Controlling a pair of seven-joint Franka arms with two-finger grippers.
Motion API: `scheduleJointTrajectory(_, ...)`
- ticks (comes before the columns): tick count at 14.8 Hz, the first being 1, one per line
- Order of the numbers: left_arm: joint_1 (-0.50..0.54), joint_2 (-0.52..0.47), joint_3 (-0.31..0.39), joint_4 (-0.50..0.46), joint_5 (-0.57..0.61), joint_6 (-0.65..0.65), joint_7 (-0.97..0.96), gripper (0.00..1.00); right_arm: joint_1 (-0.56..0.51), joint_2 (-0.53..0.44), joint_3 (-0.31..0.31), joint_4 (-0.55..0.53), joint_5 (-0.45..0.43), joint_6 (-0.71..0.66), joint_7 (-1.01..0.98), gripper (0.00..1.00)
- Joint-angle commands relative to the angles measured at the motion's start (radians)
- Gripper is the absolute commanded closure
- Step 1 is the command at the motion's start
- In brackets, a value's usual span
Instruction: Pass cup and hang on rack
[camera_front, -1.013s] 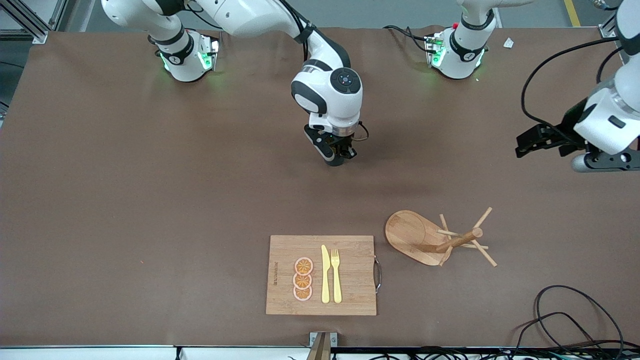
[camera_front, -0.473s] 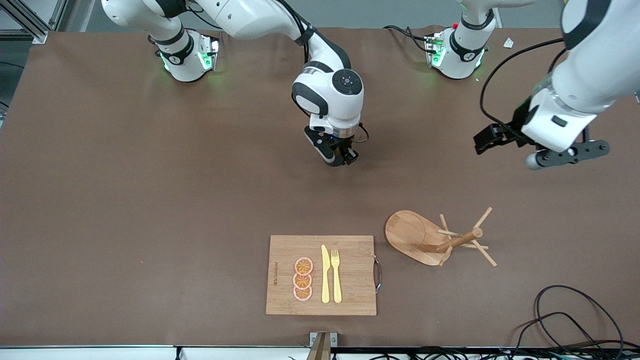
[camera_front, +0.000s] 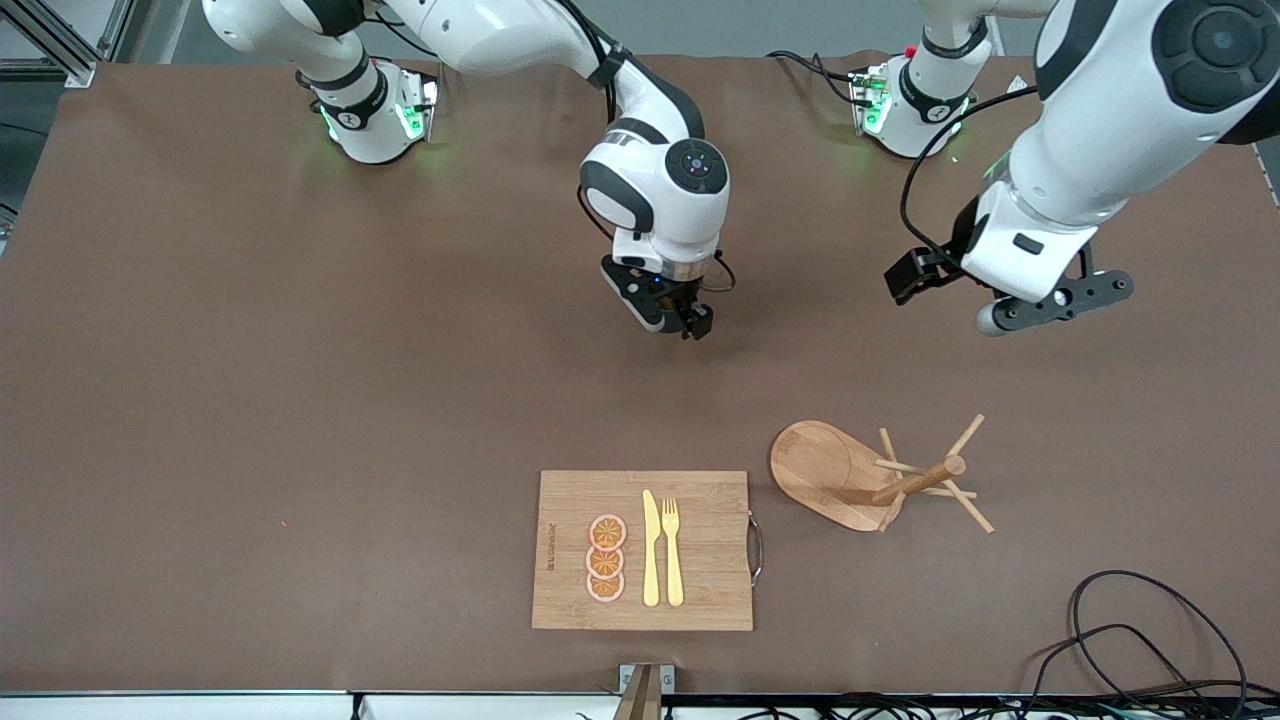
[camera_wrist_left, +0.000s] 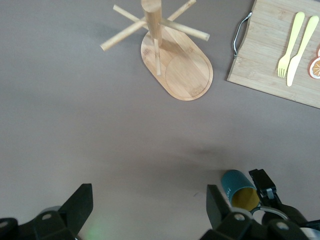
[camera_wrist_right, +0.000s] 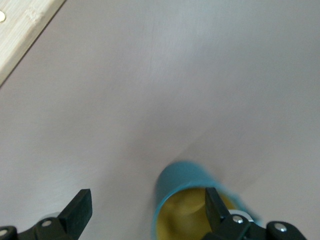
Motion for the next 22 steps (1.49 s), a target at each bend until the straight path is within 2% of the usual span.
scheduleJointTrajectory(1, -0.038, -0.003, -0.001, -0.007, 0.02, 0.013, -0.054, 0.0, -0.085, -0.122, 0.016, -0.024, -0.006, -0.128, -0.209, 0.0)
scheduleJointTrajectory(5, -0.104, -0.002, -0.003, -0.025, 0.029, 0.058, -0.125, 0.0, -0.201, -0.257, 0.013, -0.023, 0.065, -0.263, -0.544, 0.0)
scheduleJointTrajectory(8, -0.219, 0.021, -0.004, -0.052, 0.132, 0.104, -0.232, 0.0, -0.273, -0.326, 0.008, -0.031, 0.062, -0.355, -0.76, 0.0)
scheduleJointTrajectory(13, -0.398, 0.096, -0.004, -0.059, 0.276, 0.157, -0.473, 0.0, -0.408, -0.404, 0.008, -0.07, 0.059, -0.413, -1.047, 0.0)
scheduleJointTrajectory(16, -0.475, 0.104, -0.004, -0.126, 0.33, 0.278, -0.603, 0.0, -0.514, -0.461, 0.007, -0.103, 0.059, -0.415, -1.251, 0.0)
scheduleJointTrajectory(20, -0.61, 0.162, -0.004, -0.16, 0.494, 0.319, -0.83, 0.0, -0.664, -0.521, 0.007, -0.103, 0.054, -0.435, -1.506, 0.0)
scheduleJointTrajectory(22, -0.687, 0.227, -0.004, -0.16, 0.625, 0.319, -0.972, 0.0, -0.738, -0.546, 0.007, -0.103, 0.054, -0.44, -1.615, 0.0)
